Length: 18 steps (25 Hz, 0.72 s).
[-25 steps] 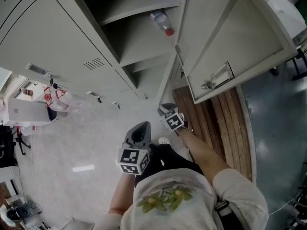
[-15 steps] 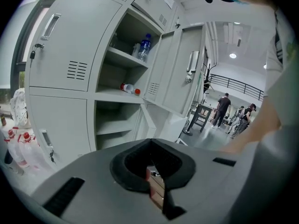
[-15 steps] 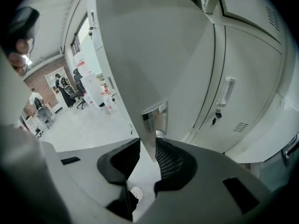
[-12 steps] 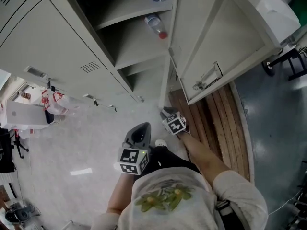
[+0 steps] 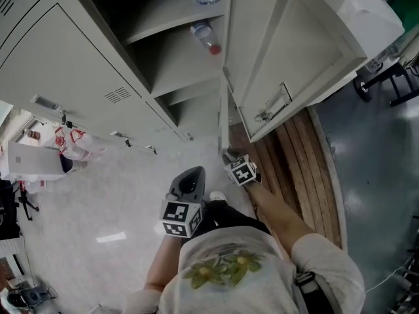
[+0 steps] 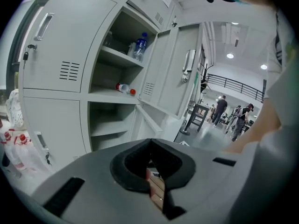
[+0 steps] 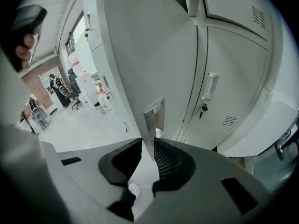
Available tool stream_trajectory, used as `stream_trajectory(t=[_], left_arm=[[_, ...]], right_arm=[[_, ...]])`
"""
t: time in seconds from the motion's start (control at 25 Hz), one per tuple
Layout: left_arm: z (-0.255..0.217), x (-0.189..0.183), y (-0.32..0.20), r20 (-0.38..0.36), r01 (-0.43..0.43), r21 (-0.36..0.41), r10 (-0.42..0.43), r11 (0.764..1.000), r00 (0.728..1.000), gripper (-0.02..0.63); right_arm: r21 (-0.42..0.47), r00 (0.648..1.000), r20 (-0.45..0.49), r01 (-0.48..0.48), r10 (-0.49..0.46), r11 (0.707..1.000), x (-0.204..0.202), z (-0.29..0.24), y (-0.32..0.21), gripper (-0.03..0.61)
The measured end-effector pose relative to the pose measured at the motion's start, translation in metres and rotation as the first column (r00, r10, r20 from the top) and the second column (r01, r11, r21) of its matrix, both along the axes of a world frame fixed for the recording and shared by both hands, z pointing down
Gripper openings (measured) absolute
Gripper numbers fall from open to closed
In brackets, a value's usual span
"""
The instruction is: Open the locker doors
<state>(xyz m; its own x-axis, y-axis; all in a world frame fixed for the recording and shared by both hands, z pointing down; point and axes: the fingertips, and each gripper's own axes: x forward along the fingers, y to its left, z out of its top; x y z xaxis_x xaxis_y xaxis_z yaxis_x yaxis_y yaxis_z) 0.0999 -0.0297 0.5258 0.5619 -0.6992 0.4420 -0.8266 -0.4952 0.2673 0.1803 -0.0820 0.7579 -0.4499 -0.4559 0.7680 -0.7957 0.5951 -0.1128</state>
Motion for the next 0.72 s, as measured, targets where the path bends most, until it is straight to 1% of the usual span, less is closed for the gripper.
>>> stream_trajectory(t=[0.28, 0.44, 0.6, 0.72], left_arm=[[-0.004, 0.007, -0.001, 0.007, -0.013, 0.006, 0.013, 1.0, 1.0, 0.029], [-0.006, 0.01, -0.001, 0.01, -0.017, 0.009, 0.017, 1.0, 1.0, 0.029], [-0.007, 0.012, -0.001, 0.01, -0.019, 0.005, 0.019, 1.0, 1.0, 0.029], [-0.007, 0.014, -0.002, 0.007, -0.018, 0.003, 0.018, 1.0, 1.0, 0.029]], right_arm=[[-0.005, 1.0, -0.002, -0.022, 0.021, 1.0, 0.017, 0.0, 0.004, 0.074], [0.011, 0.999, -0.017, -0.035, 0.036, 0.999, 0.029, 0.001, 0.005, 0.049], [0.031, 0.998, -0.02, -0.052, 0.053, 0.998, 0.042, 0.003, 0.002, 0.048], [0.02, 0.997, -0.027, -0.071, 0.072, 0.997, 0.05, 0.001, 0.003, 0.046]])
